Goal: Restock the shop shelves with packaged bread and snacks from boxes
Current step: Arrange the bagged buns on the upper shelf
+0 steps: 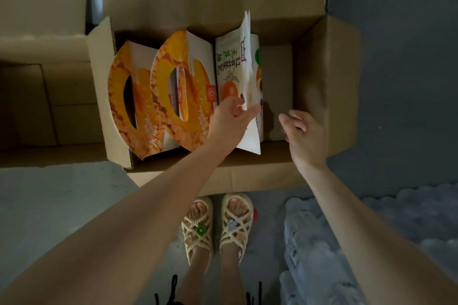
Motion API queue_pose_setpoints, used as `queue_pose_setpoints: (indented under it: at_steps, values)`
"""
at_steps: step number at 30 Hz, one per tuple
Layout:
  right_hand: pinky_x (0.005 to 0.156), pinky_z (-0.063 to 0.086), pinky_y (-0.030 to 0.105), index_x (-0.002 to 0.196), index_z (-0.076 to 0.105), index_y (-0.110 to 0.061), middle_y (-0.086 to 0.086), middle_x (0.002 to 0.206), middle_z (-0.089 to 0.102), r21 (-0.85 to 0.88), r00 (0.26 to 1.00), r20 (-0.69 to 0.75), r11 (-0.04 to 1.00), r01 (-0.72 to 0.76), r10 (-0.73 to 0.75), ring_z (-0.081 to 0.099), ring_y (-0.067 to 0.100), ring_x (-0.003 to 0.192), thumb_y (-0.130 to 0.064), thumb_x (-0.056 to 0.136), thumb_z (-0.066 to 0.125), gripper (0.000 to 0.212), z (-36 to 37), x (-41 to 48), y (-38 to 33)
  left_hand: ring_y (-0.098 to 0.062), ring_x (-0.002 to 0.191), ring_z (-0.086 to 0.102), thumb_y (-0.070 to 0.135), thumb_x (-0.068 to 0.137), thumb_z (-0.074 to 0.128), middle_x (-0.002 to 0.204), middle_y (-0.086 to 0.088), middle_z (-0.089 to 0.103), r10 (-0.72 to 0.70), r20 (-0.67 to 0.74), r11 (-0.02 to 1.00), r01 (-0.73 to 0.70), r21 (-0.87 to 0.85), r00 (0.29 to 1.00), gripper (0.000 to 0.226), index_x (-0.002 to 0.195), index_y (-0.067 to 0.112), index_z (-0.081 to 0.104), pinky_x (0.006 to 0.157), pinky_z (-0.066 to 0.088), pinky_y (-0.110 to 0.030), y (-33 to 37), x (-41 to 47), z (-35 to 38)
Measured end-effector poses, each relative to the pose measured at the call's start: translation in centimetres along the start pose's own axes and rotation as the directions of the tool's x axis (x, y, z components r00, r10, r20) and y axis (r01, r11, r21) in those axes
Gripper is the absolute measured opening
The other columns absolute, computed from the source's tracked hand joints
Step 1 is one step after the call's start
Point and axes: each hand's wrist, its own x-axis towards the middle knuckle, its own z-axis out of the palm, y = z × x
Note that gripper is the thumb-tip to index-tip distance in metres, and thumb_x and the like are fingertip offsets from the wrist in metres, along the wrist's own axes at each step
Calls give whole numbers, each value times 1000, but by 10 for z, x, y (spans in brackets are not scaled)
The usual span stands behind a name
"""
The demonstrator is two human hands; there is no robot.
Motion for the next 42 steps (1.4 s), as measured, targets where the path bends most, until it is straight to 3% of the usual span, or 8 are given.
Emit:
queue_pose_setpoints:
  at_steps: [5,8,11,23,27,30,38,42]
  values:
    - [93,53,44,125,59,-10,9,112,69,39,999,8,998,-44,43,65,19,101,-34,92,62,41,-4,0,16,-7,88,59,40,90,63,97,9,60,20,-18,997,-19,79,1000,38,121,18,58,64,43,-15,-2,10,13]
    - [92,53,47,125,59,-11,7,112,69,51,998,12,997,-57,56,66,20,102,-35,92,63,41,-5,-2,26,-12,81,58,22,98,51,96,2,62,42,-45,994,-38,99,998,22,113,11,63,68,52,-25,-8,11,16]
    - [91,52,50,126,59,-13,5,110,70,42,998,23,997,-62,61,66,20,101,-40,92,61,43,-6,-7,29,-20,76,54,12,100,44,92,-13,63,29,-122,992,-14,127,992,23,97,1,63,60,43,-28,-12,11,12]
    - [92,53,44,127,57,-8,12,113,68,38,1000,26,999,-8,7,65,22,102,-32,93,62,42,-20,-30,-9,-30,95,62,14,102,42,101,-16,66,95,-72,991,-87,103,993,23,101,2,61,81,51,-45,15,-36,-25]
    - [92,53,42,126,58,-8,9,114,69,25,998,26,998,55,-56,66,21,100,-33,93,62,42,-31,-51,-45,-10,67,54,16,103,41,80,-1,56,154,-17,986,-152,72,988,24,85,9,53,51,42,-12,38,-69,-45]
    - [89,55,38,125,58,-10,4,112,69,5,994,32,994,108,-108,67,18,96,-36,91,63,44,-44,-75,-84,-5,54,37,16,103,42,67,6,36,215,17,974,-216,66,976,35,69,21,38,41,30,-9,64,-103,-64]
    - [73,53,16,120,59,-11,-6,103,65,96,962,51,960,262,-268,63,-6,79,-30,91,65,35,-76,-150,-176,-10,72,53,18,104,38,83,2,51,352,124,930,-362,70,928,27,98,-4,51,57,38,-21,121,-200,-139]
    - [62,45,3,126,56,-12,-8,111,65,122,923,58,921,370,-379,61,-17,77,-29,91,66,40,-90,-190,-223,-13,65,43,17,104,39,75,-5,49,414,128,899,-427,95,901,28,87,-3,48,57,31,-27,141,-251,-187]
